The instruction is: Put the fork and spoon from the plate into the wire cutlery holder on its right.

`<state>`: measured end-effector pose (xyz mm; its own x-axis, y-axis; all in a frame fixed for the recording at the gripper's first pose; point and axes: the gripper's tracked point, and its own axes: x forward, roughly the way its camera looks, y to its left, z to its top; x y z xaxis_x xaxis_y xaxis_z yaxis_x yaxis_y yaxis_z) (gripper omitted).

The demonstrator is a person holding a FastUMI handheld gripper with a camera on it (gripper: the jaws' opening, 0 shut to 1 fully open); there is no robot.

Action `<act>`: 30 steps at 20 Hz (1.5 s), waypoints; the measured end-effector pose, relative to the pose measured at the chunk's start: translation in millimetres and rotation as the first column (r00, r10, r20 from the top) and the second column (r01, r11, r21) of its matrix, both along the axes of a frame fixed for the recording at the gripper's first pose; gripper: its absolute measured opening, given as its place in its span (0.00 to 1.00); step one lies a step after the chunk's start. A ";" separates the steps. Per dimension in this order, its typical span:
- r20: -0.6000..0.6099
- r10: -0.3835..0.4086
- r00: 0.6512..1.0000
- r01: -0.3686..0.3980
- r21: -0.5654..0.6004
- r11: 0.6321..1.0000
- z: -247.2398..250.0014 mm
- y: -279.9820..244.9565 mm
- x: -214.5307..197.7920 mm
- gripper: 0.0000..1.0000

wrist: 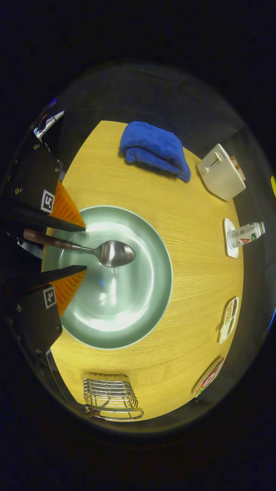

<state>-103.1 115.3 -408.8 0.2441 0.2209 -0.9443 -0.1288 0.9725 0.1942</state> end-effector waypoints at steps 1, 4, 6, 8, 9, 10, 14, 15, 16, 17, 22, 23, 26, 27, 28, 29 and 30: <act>-0.018 0.008 1.000 -0.008 -0.006 1.000 -4.8 0.6 -2.9 0.55; -0.037 0.024 0.999 -0.024 -0.020 1.000 -14.5 0.3 -4.5 0.55; -0.054 0.006 0.999 -0.009 -0.042 0.999 -0.4 -7.9 -9.8 0.41; -0.057 -0.001 0.998 0.000 -0.015 1.000 -20.1 -1.3 0.4 0.15; -0.041 0.001 0.999 -0.002 -0.013 1.000 -16.4 -2.0 4.5 0.15; -0.030 -0.022 0.999 0.021 -0.043 0.999 -16.6 -8.5 4.0 0.08; -0.019 -0.079 0.997 0.079 -0.028 0.996 -12.2 -19.5 11.6 0.01; -0.020 -0.104 0.994 0.104 -0.014 0.994 -9.0 -21.7 15.5 0.01; -0.020 -0.128 0.992 0.128 -0.001 0.992 -5.5 -24.8 18.2 0.01; -0.015 -0.152 0.988 0.152 0.010 0.988 -0.5 -28.1 22.5 0.01; 0.044 -0.225 0.973 0.223 0.049 0.974 34.7 -57.6 40.8 0.01; 0.059 -0.238 0.970 0.235 0.052 0.971 41.8 -65.7 45.1 0.01; 0.092 -0.287 0.953 0.283 0.060 0.957 61.7 -93.0 53.1 0.01; 0.099 -0.310 0.946 0.304 0.068 0.950 68.2 -102.1 55.3 0.01; 0.106 -0.333 0.937 0.327 0.072 0.942 73.6 -113.2 56.7 0.01; 0.113 -0.356 0.927 0.350 0.075 0.934 79.1 -123.8 57.4 0.01; 0.118 -0.379 0.918 0.372 0.077 0.925 85.9 -138.1 51.3 0.01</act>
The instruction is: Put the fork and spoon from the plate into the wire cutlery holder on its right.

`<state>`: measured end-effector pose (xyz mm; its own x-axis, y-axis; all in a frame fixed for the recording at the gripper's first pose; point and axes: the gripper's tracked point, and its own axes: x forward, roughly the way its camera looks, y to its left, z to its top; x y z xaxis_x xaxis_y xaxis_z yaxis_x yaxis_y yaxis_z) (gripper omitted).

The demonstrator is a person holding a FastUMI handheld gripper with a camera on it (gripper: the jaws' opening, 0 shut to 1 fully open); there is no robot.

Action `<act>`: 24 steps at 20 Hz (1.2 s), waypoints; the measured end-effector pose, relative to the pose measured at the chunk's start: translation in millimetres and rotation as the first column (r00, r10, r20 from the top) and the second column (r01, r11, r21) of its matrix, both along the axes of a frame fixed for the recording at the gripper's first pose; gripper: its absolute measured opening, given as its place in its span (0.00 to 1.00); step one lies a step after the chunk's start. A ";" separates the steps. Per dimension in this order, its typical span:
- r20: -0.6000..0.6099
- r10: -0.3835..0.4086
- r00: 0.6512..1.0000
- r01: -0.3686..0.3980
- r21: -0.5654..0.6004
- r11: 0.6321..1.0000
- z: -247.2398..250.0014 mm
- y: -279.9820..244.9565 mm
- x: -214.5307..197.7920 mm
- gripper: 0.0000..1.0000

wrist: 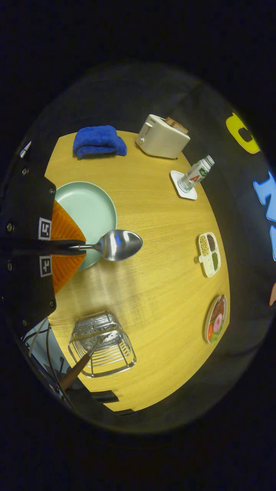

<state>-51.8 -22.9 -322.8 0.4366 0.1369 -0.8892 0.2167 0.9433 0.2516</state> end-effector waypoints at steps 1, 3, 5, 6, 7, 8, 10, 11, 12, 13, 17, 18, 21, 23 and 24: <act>0.004 -0.025 1.000 0.025 0.000 1.000 4.8 -11.9 -2.5 0.01; 0.006 -0.067 0.998 0.067 -0.003 0.998 11.8 -27.6 -1.4 0.01; 0.003 -0.096 0.995 0.096 -0.015 0.995 13.4 -46.6 -5.1 0.01; 0.001 -0.109 0.994 0.109 -0.024 0.994 14.7 -56.8 -8.9 0.01; -0.002 -0.120 0.993 0.120 -0.032 0.992 15.9 -66.5 -12.6 0.01; -0.008 -0.130 0.991 0.130 -0.037 0.991 17.3 -75.0 -17.0 0.01; -0.025 -0.150 0.988 0.149 -0.038 0.988 16.5 -88.4 -25.2 0.01; -0.039 -0.161 0.986 0.159 -0.040 0.986 15.2 -93.5 -28.6 0.01; -0.051 -0.172 0.984 0.170 -0.042 0.985 13.2 -98.5 -31.9 0.01; -0.063 -0.179 0.982 0.177 -0.043 0.983 10.0 -106.0 -37.0 0.01; -0.118 -0.182 0.976 0.177 -0.054 0.983 2.5 -114.7 -50.5 0.01; -0.135 -0.178 0.975 0.172 -0.056 0.983 0.0 -114.7 -52.4 0.01; -0.176 -0.167 0.970 0.159 -0.059 0.986 -5.0 -115.0 -59.4 0.01; -0.193 -0.160 0.968 0.151 -0.063 0.987 -7.4 -115.4 -60.4 0.01; -0.199 -0.163 0.966 0.153 -0.063 0.986 -8.6 -115.4 -61.4 0.01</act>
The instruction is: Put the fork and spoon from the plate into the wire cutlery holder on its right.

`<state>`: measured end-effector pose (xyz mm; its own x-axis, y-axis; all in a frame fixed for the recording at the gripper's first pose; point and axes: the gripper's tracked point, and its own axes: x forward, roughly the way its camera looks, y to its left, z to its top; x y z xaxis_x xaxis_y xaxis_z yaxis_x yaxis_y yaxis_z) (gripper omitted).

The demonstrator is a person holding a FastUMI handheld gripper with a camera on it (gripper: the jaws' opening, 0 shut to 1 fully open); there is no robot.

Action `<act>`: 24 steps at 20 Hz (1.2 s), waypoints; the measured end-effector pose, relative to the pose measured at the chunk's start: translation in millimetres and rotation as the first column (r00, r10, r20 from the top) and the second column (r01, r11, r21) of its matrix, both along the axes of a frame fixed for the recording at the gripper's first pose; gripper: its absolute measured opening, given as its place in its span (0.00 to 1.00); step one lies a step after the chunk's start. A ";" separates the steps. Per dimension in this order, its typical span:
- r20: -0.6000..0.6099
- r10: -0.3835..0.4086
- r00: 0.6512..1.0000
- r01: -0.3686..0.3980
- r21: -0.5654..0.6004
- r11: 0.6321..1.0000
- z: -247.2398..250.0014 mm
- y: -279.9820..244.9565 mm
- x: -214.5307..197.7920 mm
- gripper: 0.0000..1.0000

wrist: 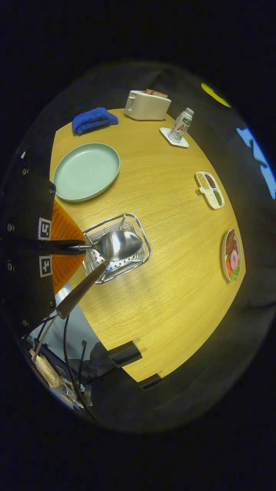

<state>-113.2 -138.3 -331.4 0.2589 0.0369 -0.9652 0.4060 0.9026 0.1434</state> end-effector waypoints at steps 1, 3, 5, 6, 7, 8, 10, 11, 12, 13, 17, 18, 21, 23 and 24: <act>0.001 -0.007 1.000 0.007 0.004 1.000 1.4 0.1 0.7 0.01; 0.010 -0.012 1.000 0.012 -0.007 1.000 2.4 -2.6 4.3 0.04; 0.023 -0.008 1.000 0.009 -0.028 1.000 4.9 -6.3 6.6 0.07; 0.031 -0.008 0.999 0.009 -0.037 0.999 8.3 -7.4 8.1 0.07; 0.038 -0.008 0.999 0.009 -0.039 0.999 11.2 -7.9 10.6 0.07; 0.049 -0.009 0.999 0.011 -0.035 0.999 14.6 -6.6 11.9 0.07; 0.084 -0.008 0.996 0.010 -0.021 1.000 21.3 -3.4 16.6 0.09; 0.106 -0.011 0.994 0.013 -0.024 1.000 26.4 -4.0 19.6 0.12; 0.124 -0.008 0.992 0.013 -0.042 0.999 30.7 -6.6 22.0 0.34; 0.141 -0.001 0.990 0.011 -0.066 0.998 32.9 -9.3 22.5 0.42; 0.227 0.012 0.974 0.013 -0.107 0.994 55.4 -10.8 33.6 0.43; 0.247 0.007 0.969 0.021 -0.108 0.994 59.8 -11.6 35.1 0.43; 0.299 -0.009 0.954 0.043 -0.108 0.993 72.3 -14.4 38.3 0.44; 0.356 -0.005 0.934 0.059 -0.140 0.988 84.4 -20.1 42.8 0.43; 0.396 0.002 0.918 0.068 -0.164 0.984 93.0 -22.5 46.0 0.43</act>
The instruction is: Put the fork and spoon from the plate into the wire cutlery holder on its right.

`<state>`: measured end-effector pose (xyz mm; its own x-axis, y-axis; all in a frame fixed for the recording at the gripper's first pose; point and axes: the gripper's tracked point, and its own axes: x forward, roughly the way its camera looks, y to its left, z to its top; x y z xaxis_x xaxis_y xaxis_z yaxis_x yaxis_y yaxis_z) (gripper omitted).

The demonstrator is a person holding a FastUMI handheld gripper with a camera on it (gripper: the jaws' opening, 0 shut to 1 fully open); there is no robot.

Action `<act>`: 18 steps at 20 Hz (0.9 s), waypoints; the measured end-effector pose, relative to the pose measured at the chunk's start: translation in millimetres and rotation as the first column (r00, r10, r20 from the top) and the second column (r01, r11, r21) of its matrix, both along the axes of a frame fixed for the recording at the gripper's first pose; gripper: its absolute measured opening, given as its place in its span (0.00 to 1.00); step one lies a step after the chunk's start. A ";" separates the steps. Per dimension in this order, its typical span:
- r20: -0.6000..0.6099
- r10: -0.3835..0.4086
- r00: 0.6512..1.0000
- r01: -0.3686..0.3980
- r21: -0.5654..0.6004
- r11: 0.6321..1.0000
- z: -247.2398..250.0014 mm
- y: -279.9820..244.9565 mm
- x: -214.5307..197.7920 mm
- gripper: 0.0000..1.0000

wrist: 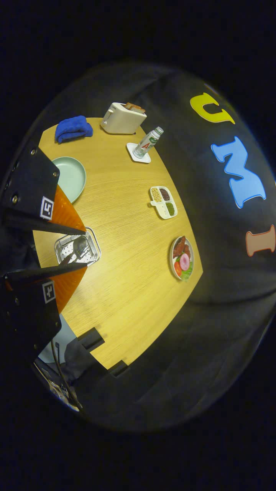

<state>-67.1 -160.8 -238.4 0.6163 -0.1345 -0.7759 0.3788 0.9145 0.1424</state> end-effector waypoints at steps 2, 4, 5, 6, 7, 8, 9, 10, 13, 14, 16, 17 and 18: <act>0.096 0.003 0.995 0.003 -0.063 0.998 23.8 -4.3 8.9 0.43; 0.192 0.015 0.981 0.010 -0.129 0.992 51.0 -5.9 18.5 0.43; 0.246 0.027 0.969 0.014 -0.162 0.987 67.4 -5.0 23.7 0.44; 0.294 0.042 0.955 0.016 -0.192 0.981 84.0 -2.7 27.4 0.44; 0.346 0.058 0.936 0.022 -0.224 0.974 101.5 -0.4 31.0 0.43; 0.394 0.077 0.916 0.032 -0.263 0.964 119.5 0.8 34.3 0.43; 0.442 0.102 0.891 0.044 -0.309 0.950 137.9 3.3 37.9 0.43; 0.482 0.128 0.866 0.062 -0.359 0.931 156.4 5.0 40.3 0.43; 0.597 0.191 0.779 0.133 -0.456 0.880 212.8 18.2 41.7 0.43; 0.626 0.205 0.752 0.152 -0.468 0.871 225.2 23.8 40.1 0.43; 0.669 0.223 0.709 0.172 -0.471 0.865 243.8 35.2 39.9 0.43; 0.684 0.236 0.690 0.179 -0.477 0.860 251.0 40.3 39.1 0.43; 0.693 0.247 0.677 0.184 -0.484 0.855 256.4 42.3 39.8 0.43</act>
<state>-27.3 -118.5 18.0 0.9455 -0.3163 0.0777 0.3233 0.9406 -0.1042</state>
